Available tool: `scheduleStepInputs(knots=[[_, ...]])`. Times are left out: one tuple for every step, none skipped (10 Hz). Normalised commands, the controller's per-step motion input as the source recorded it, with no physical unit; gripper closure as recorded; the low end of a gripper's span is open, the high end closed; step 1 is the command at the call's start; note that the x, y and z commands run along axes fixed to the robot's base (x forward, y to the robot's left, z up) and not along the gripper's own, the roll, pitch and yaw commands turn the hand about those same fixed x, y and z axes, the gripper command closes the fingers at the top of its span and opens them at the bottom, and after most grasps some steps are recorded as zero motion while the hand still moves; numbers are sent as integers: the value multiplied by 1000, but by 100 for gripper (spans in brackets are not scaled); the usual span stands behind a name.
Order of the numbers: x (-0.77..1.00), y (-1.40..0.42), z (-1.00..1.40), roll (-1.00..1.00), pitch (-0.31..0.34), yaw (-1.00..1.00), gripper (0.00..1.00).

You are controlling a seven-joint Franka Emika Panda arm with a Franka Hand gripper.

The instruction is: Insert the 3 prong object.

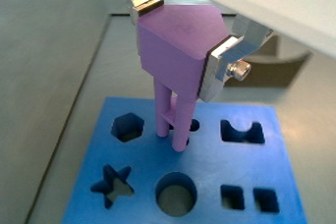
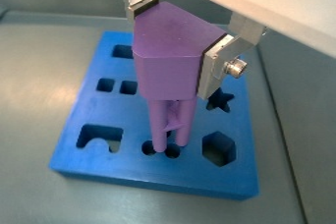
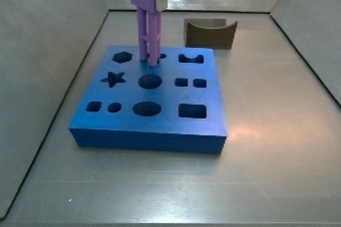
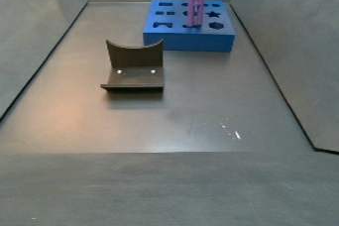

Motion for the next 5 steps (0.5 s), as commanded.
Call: scheduleStepInputs(knots=[[0,0,-309,16,0,-1000,100],[0,0,-323,36,0,-1000,100],[0,40,-351,67,0,-974,100],[37,86,-351,104,6,-903,100],[74,143,-346,109,1,-826,100]])
